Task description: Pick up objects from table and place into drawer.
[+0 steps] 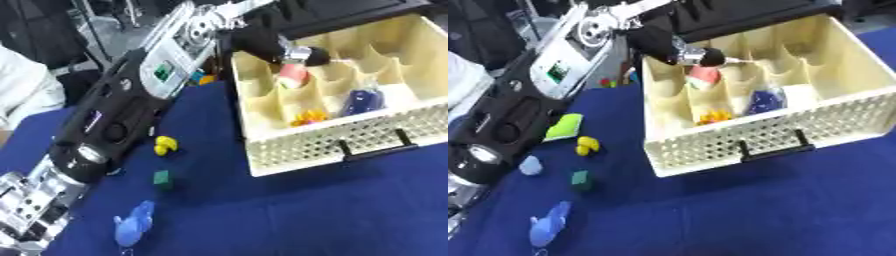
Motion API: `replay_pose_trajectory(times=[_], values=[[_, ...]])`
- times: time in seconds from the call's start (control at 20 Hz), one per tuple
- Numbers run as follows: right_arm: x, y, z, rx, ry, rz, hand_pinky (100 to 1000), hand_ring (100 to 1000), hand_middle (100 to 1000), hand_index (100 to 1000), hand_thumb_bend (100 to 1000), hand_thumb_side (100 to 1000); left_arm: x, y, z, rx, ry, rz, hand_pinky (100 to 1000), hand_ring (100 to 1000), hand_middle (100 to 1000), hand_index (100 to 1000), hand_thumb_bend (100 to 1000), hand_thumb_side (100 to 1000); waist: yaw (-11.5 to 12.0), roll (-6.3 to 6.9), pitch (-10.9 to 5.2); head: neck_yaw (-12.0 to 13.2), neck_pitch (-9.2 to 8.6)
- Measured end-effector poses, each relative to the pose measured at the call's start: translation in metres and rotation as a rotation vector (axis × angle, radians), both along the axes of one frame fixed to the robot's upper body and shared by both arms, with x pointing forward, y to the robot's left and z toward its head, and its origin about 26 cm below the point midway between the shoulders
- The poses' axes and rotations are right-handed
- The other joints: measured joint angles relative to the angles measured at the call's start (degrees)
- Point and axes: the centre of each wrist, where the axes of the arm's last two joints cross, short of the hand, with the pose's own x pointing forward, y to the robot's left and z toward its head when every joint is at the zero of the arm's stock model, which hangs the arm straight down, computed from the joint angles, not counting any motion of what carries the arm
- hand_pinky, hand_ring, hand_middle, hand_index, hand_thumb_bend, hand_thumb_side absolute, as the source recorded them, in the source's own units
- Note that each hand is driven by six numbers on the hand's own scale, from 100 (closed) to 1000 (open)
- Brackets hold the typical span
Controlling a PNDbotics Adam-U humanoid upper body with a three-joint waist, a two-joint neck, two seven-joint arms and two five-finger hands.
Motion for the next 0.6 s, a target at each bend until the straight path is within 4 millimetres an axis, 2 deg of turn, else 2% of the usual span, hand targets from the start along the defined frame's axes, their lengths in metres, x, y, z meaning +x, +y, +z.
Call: replay_pose_trajectory(times=[0.2,0.3,0.35,0.4,0.5,0.6], values=[[0.000,0.000,0.000,0.001,0.001,-0.001,608,655,643,753,100,1000,0.000,0.002,-0.001,-0.022,-0.014,0.003,587,757,782,938,628,656,0.4,-0.03,-0.02,-0.1,0.01],[0.000,0.000,0.000,0.002,0.001,-0.001,608,655,643,753,100,1000,-0.004,0.003,0.002,-0.057,-0.037,-0.006,545,722,729,835,631,677,0.7,-0.18,-0.04,-0.2,0.06],[0.000,-0.001,-0.001,0.002,0.004,-0.002,608,655,643,753,100,1000,-0.008,0.004,0.004,-0.088,-0.056,-0.009,535,711,715,816,641,691,0.9,-0.33,-0.09,-0.3,0.15],[0.000,-0.001,-0.002,0.004,0.007,-0.004,608,655,643,753,100,1000,-0.012,0.006,0.007,-0.132,-0.081,-0.010,515,685,678,779,621,708,1.2,-0.46,-0.15,-0.3,0.32],[0.000,-0.002,-0.003,0.008,0.010,-0.008,608,655,643,753,100,1000,-0.025,0.013,0.015,-0.252,-0.154,0.002,498,650,632,769,614,722,1.7,-0.71,-0.28,-0.6,0.57],[0.000,-0.003,-0.004,0.014,0.014,-0.014,608,655,643,753,100,1000,-0.040,0.021,0.022,-0.389,-0.236,0.013,481,625,604,751,567,719,2.4,-1.02,-0.41,-1.1,0.88]])
